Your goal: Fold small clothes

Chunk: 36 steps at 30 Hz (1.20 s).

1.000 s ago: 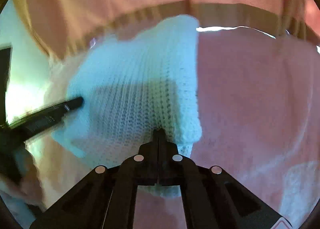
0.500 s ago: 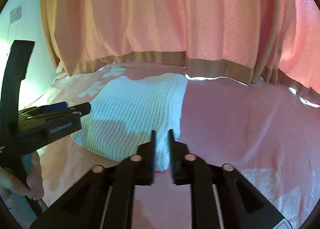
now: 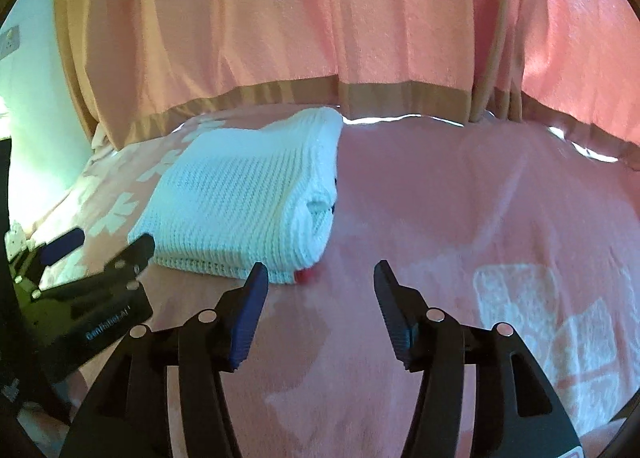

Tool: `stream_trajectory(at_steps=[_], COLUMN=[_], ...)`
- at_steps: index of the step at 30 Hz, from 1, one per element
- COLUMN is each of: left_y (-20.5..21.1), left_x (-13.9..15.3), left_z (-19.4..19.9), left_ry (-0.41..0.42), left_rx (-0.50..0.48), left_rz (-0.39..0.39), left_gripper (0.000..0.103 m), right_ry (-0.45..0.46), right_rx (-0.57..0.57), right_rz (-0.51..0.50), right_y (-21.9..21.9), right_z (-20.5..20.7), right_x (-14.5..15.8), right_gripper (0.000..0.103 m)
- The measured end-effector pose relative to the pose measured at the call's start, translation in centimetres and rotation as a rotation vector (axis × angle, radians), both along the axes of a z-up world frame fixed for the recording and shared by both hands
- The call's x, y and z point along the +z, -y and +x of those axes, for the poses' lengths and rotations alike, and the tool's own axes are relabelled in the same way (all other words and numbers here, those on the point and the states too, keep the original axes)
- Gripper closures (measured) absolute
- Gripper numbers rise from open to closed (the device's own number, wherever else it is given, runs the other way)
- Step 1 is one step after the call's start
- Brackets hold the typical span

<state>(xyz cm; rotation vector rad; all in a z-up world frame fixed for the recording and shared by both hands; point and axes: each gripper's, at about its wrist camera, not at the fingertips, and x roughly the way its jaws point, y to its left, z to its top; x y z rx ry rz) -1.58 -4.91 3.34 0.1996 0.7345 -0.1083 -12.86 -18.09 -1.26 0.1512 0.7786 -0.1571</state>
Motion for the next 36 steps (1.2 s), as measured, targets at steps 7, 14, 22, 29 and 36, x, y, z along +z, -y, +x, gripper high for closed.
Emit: stream_trajectory(at_steps=[7,14,22,29,36], left_y=[-1.1,-1.3,-1.1,-1.4,-0.9], left_x=[-0.2,-0.3,-0.8,-1.6,-2.0], left_z=[-0.4,-0.5,-0.3,-0.2,-0.5], left_ry=[0.026,-0.014,-0.053,-0.068,-0.070], left_rx=[0.074,0.063,0.070,0.087,0.069], left_rz=[-0.011,-0.067,-0.074,-0.066,-0.023], left_gripper=[0.014,0.008,0.005,0.005,0.005], right_ry=[-0.010,-0.005,-0.012,-0.023,-0.023], right_rx=[-0.011,0.024,0.027,0.028,0.027], right_rz=[-0.024,-0.075,-0.072,-0.060,-0.059], right_y=[-0.4,-1.7,-1.7,-1.6,-1.6], right_z=[-0.9,-0.9,-0.9,-0.8,-0.7], right_x=[-0.8,-1.1,-1.4,-1.7,-1.7], right_gripper=[0.048,0.047,0.047,0.047,0.047])
